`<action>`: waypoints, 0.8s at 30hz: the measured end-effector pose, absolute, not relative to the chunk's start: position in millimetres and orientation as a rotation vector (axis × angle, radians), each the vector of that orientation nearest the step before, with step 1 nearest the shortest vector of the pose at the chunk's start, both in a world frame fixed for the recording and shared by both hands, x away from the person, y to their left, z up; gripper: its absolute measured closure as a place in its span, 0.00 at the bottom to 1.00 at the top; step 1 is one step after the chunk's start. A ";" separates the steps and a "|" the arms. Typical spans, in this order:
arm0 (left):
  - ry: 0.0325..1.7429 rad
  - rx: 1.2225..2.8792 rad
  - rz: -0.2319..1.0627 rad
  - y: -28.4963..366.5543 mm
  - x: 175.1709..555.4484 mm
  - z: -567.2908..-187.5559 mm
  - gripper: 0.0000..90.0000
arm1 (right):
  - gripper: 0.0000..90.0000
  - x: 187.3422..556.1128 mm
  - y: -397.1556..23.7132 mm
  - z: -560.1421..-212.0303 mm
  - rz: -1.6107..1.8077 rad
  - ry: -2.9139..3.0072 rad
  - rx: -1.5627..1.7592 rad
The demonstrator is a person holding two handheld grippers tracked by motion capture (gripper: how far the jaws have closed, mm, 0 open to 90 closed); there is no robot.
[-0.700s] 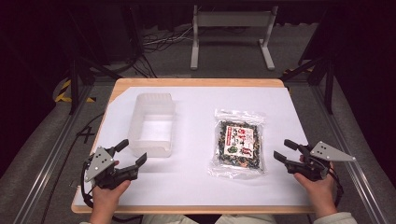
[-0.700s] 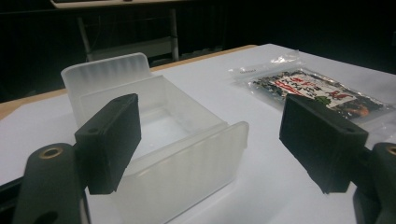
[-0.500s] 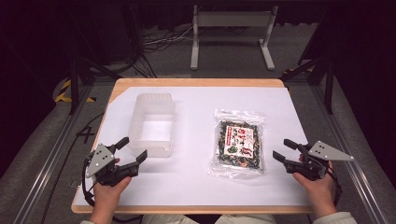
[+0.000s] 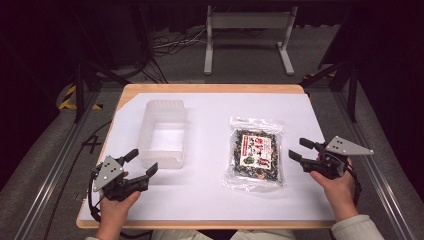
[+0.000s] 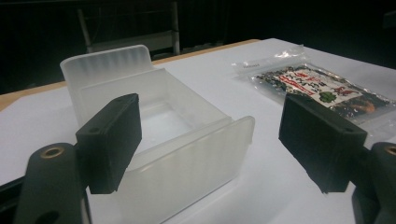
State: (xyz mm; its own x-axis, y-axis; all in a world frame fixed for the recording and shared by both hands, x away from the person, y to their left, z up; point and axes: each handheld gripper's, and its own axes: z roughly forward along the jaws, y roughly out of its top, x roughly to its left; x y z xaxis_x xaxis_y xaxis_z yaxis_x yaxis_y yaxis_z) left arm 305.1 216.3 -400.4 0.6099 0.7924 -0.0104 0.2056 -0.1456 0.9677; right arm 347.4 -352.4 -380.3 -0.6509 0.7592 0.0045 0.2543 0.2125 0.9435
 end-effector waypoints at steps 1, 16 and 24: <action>0.829 1.683 0.632 215.9 305.0 -400.3 0.24 | 0.39 351.8 -350.7 -378.2 1.444 2.028 0.935; 0.802 1.699 0.626 215.9 304.0 -399.9 0.25 | 0.36 409.1 -342.6 -358.4 1.414 2.037 1.006; 0.800 1.709 0.628 214.5 303.8 -401.2 0.25 | 0.35 429.0 -339.2 -358.4 1.388 2.006 1.009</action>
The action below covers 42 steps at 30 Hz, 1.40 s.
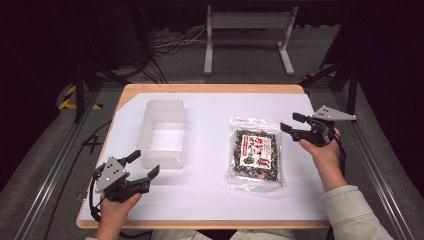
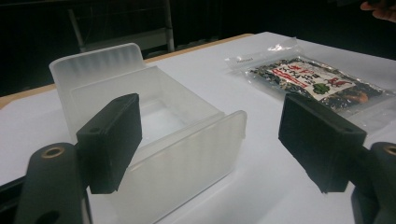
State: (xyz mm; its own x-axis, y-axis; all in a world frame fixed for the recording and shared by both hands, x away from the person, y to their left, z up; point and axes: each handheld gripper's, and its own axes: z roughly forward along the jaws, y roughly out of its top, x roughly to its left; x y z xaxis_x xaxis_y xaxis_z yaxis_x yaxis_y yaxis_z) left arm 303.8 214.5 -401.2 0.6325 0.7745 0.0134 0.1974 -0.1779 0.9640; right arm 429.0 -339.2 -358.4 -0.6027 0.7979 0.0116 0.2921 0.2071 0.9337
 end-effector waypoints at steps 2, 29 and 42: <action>0.800 1.709 0.628 214.4 303.9 -401.3 0.25 | 0.35 434.7 -339.6 -358.9 1.396 1.992 1.012; 0.799 1.722 0.635 214.0 303.7 -403.3 0.25 | 0.31 491.5 -347.8 -420.9 1.338 2.058 1.233; 0.798 1.726 0.639 214.4 302.8 -403.5 0.25 | 0.41 498.6 -342.7 -436.3 1.347 2.091 1.345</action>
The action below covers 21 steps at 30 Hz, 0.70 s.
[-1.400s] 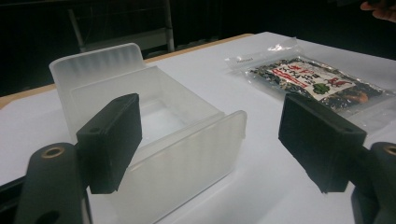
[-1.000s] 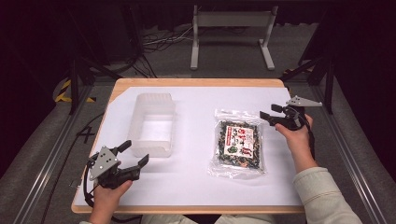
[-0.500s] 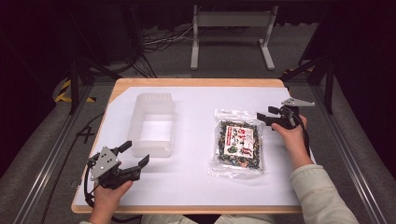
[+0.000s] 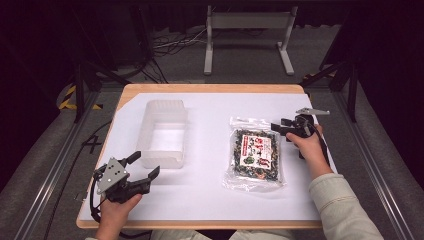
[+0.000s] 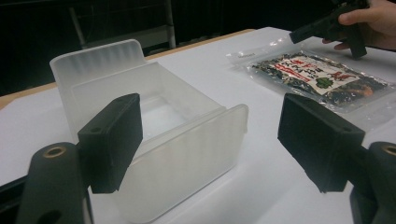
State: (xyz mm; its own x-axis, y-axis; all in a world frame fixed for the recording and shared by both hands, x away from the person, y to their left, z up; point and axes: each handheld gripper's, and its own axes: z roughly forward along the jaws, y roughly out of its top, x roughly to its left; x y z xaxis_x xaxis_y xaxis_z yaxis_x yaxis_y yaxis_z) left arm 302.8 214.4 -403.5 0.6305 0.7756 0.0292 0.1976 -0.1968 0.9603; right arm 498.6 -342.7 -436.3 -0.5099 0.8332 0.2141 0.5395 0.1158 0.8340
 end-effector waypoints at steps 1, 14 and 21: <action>0.798 1.726 0.640 214.4 302.6 -403.6 0.25 | 0.42 499.1 -342.6 -437.3 1.343 2.096 1.348; 0.798 1.724 0.647 214.5 302.1 -403.7 0.25 | 0.42 502.7 -344.4 -441.5 1.324 2.138 1.388; 0.798 1.721 0.653 215.0 301.7 -403.8 0.25 | 0.41 506.5 -338.2 -443.1 1.244 2.213 1.391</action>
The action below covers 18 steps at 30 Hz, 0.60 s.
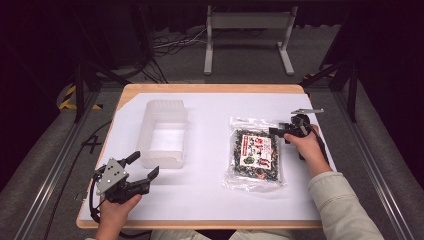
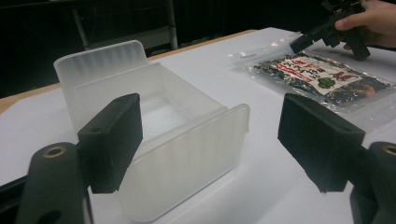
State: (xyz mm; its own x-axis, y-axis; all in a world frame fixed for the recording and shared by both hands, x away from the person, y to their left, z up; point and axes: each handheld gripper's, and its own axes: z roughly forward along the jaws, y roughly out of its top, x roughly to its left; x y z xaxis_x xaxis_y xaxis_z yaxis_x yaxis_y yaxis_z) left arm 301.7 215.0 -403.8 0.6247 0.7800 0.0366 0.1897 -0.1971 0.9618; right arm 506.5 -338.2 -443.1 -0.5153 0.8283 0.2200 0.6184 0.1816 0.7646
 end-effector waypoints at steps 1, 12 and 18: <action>0.798 1.721 0.653 215.0 301.7 -403.8 0.25 | 0.41 506.5 -338.2 -443.1 1.244 2.213 1.391; 0.796 1.727 0.654 213.8 301.4 -404.1 0.25 | 0.48 504.6 -336.8 -441.4 1.239 2.213 1.442; 0.800 1.726 0.651 213.4 301.6 -404.3 0.25 | 0.64 502.9 -339.0 -439.3 1.214 2.233 1.437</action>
State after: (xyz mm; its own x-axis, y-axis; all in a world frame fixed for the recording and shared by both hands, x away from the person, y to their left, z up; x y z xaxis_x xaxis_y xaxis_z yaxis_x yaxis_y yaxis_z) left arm 301.6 213.4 -404.3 0.6250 0.7798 0.0364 0.1942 -0.2005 0.9602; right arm 502.9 -339.0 -439.3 -0.4970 0.8351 0.2357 0.6517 0.1800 0.7368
